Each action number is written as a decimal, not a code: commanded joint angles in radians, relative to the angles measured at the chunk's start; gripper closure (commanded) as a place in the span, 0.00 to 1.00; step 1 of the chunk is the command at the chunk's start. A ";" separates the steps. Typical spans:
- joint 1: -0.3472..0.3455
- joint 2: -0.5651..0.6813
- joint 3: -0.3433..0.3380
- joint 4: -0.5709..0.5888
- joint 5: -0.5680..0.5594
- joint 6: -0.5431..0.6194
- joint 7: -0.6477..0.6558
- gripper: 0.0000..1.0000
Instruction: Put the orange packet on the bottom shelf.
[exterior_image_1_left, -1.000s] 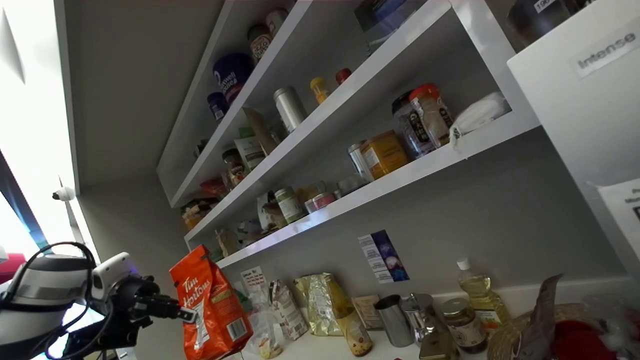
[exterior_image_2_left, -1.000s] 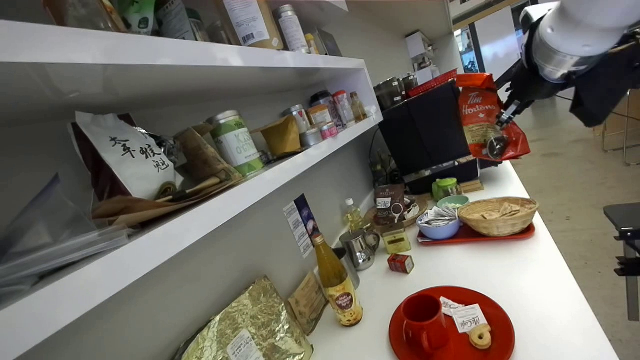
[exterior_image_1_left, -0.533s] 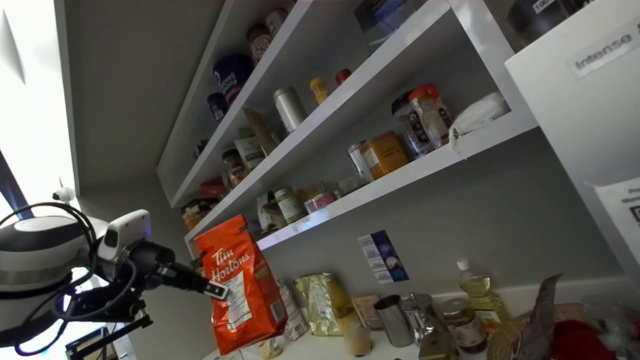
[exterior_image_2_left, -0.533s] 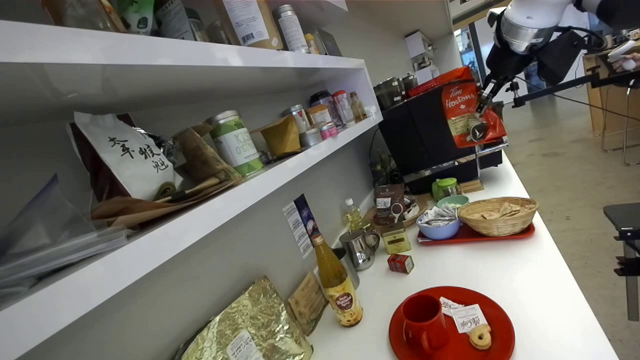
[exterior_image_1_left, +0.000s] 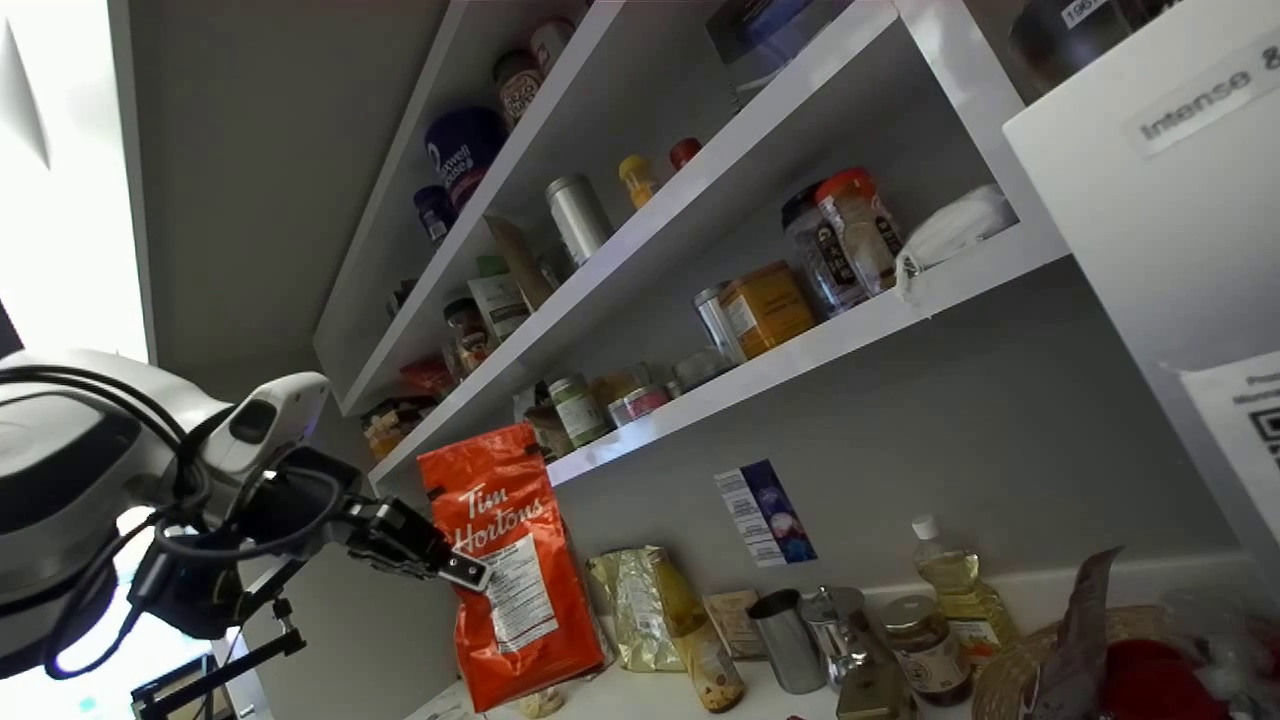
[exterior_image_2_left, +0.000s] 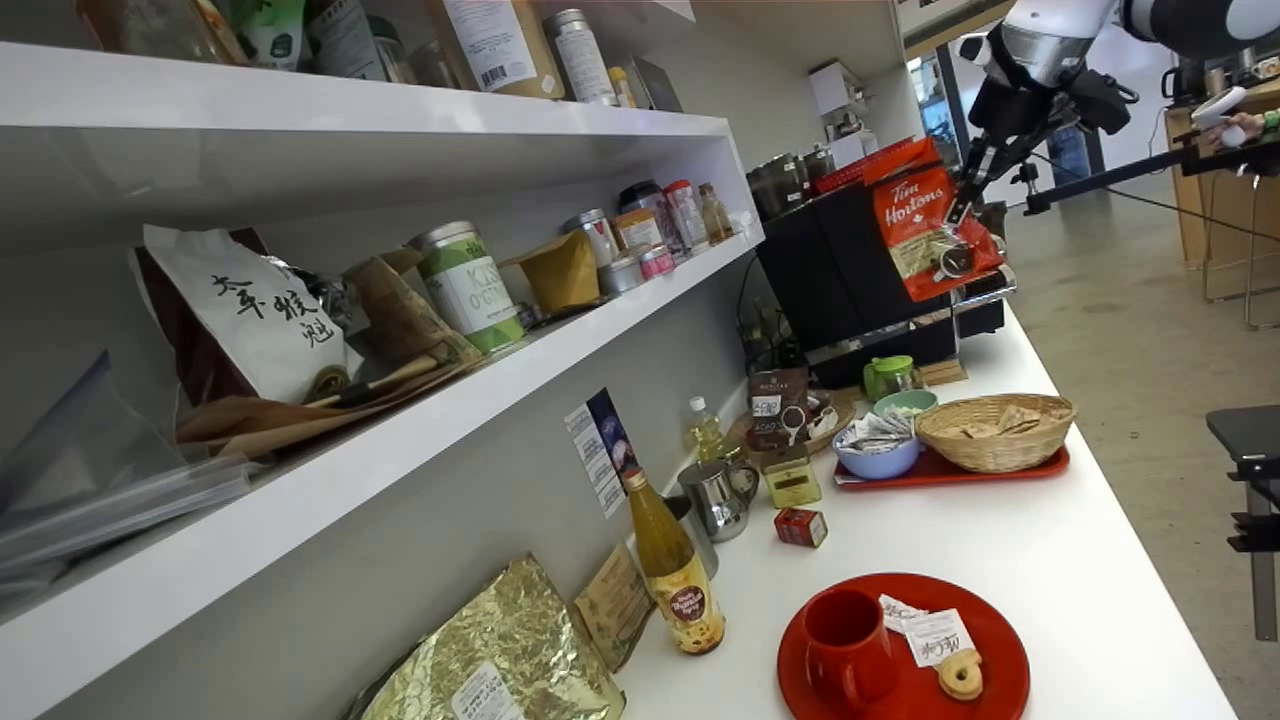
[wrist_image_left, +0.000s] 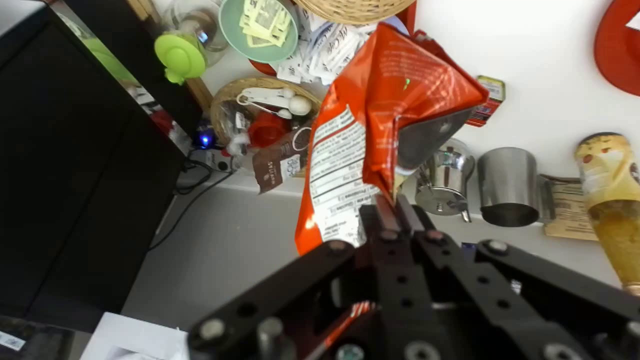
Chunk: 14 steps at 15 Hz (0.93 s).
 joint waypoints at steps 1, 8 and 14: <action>-0.078 0.124 0.055 0.060 0.216 0.121 -0.232 0.99; -0.376 0.353 0.279 0.154 0.381 0.339 -0.366 0.99; -0.625 0.507 0.476 0.292 0.421 0.465 -0.350 0.99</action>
